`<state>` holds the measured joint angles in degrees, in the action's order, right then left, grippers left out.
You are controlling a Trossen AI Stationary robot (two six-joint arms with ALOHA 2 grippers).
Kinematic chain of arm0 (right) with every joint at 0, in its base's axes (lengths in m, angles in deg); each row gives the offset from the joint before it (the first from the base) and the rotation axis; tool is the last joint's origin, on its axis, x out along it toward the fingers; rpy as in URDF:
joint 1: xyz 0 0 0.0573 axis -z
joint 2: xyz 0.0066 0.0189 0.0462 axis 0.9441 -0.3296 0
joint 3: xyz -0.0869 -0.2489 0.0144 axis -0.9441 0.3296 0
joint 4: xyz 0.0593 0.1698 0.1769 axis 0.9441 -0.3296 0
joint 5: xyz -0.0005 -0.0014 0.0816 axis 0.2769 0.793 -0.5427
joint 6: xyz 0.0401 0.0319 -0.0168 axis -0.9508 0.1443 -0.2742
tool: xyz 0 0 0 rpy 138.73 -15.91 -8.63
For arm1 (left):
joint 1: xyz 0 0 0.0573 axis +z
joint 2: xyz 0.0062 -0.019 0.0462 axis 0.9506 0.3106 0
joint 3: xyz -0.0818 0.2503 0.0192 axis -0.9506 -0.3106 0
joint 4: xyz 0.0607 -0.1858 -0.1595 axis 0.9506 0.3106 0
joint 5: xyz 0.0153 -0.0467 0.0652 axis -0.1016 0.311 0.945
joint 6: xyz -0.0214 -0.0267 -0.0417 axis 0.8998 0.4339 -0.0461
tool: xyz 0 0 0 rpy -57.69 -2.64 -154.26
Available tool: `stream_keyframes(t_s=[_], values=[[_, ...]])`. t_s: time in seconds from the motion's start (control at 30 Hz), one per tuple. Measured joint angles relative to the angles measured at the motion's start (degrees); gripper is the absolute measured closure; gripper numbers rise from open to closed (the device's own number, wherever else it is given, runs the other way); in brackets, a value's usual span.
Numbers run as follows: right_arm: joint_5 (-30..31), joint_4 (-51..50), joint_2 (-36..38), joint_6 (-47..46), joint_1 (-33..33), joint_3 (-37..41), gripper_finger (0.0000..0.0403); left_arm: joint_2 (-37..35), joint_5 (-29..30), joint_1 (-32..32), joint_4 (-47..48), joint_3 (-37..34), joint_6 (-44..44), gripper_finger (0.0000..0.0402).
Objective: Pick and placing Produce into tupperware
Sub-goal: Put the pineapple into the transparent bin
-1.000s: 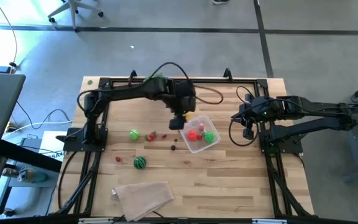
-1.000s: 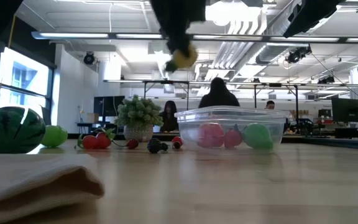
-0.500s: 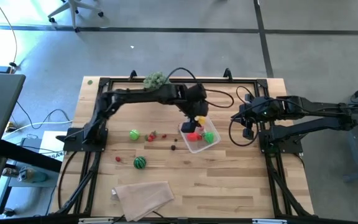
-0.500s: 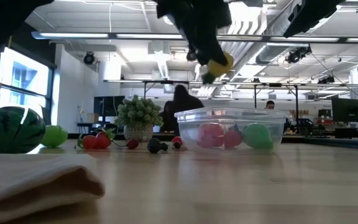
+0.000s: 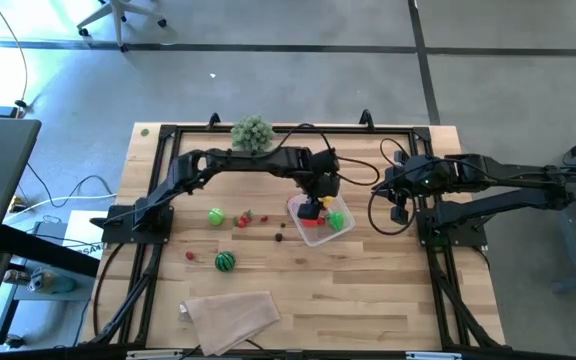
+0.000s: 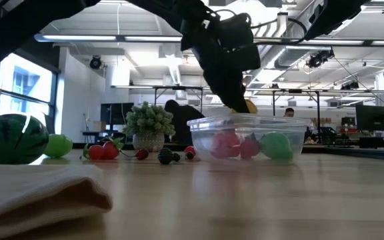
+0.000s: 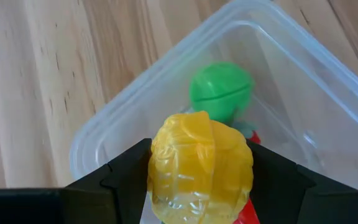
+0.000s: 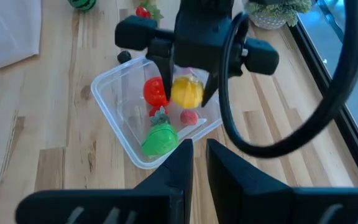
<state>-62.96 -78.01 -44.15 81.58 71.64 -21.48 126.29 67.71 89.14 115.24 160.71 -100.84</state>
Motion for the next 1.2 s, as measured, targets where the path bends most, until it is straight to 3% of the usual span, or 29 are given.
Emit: stream_keyframes(t_s=[0.4, 0.77, 1.2], values=[[0.01, -0.01, 0.02, -0.01, 0.00, 0.00, 0.0368, 0.13, 0.38, -0.31, 1.18, -0.01, 0.03, 0.0181], [-0.03, -0.01, 0.00, 0.00, -0.02, 0.00, 0.0368, 2.99, 10.15, -3.25, 2.25, -0.12, -4.07, 0.0181], [0.00, 0.00, 0.00, -0.02, -0.02, 0.00, 0.0368, 3.19, 11.21, -3.41, 1.52, 0.01, -3.72, 0.0181]])
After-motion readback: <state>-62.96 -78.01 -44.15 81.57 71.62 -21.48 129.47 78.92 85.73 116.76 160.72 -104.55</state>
